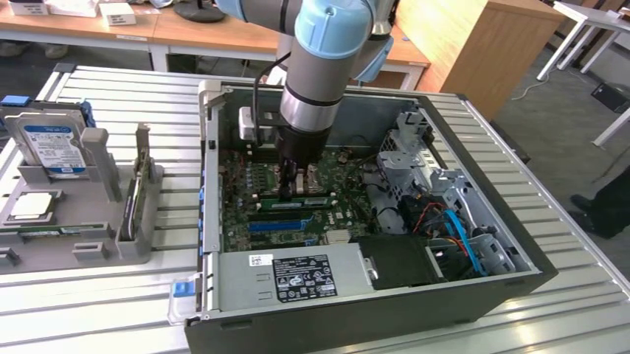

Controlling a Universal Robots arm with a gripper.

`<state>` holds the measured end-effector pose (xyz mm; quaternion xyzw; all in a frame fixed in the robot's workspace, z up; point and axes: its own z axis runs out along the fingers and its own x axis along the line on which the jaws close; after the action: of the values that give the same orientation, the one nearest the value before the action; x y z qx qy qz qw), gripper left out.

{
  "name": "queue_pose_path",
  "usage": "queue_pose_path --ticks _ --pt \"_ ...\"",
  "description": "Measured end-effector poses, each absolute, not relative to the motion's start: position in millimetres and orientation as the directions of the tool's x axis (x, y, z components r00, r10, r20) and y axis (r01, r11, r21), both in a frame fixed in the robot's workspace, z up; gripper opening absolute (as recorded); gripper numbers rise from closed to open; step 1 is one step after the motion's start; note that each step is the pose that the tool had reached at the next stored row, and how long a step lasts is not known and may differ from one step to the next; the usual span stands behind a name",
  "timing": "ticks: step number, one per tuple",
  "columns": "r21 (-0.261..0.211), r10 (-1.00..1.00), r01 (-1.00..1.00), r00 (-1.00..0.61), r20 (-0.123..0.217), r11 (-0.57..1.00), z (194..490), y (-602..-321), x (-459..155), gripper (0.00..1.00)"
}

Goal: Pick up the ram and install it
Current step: 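Press down the ram until it locks into place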

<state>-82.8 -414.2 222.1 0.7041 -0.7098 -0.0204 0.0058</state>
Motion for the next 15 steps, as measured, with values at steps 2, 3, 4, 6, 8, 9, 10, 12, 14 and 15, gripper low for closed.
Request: queue_pose_path --ticks 2,3,4,6,8,9,10,12,14,15 --pt "0.037 -1.000 -0.999 -0.008 -0.020 0.008 222 -414 -83 0.11" --pt "0.037 -1.000 -0.999 -0.008 -0.020 0.008 222 -414 -83 0.11" --pt "0.037 -1.000 -0.999 -0.008 -0.020 0.008 222 -414 -83 0.11" --pt "0.037 -1.000 -0.999 -0.008 -0.021 0.008 223 -414 -83 0.11" --pt "0.037 -1.000 -0.999 -0.008 -0.021 0.007 225 -414 -83 0.11" --pt "0.037 -1.000 -0.999 -0.008 -0.020 0.008 236 -414 -83 0.11" --pt "0.037 -1.000 -0.999 -0.008 -0.020 0.008 239 -414 -83 0.11" --pt "0.037 -1.000 -0.999 -0.008 -0.020 0.008 246 -414 -83 0.11" --pt "0.037 -1.000 -0.999 -0.008 -0.020 0.008 252 -414 -83 0.11" --pt "0.037 -1.000 -0.999 -0.008 -0.020 0.008 255 -414 -83 0.11"
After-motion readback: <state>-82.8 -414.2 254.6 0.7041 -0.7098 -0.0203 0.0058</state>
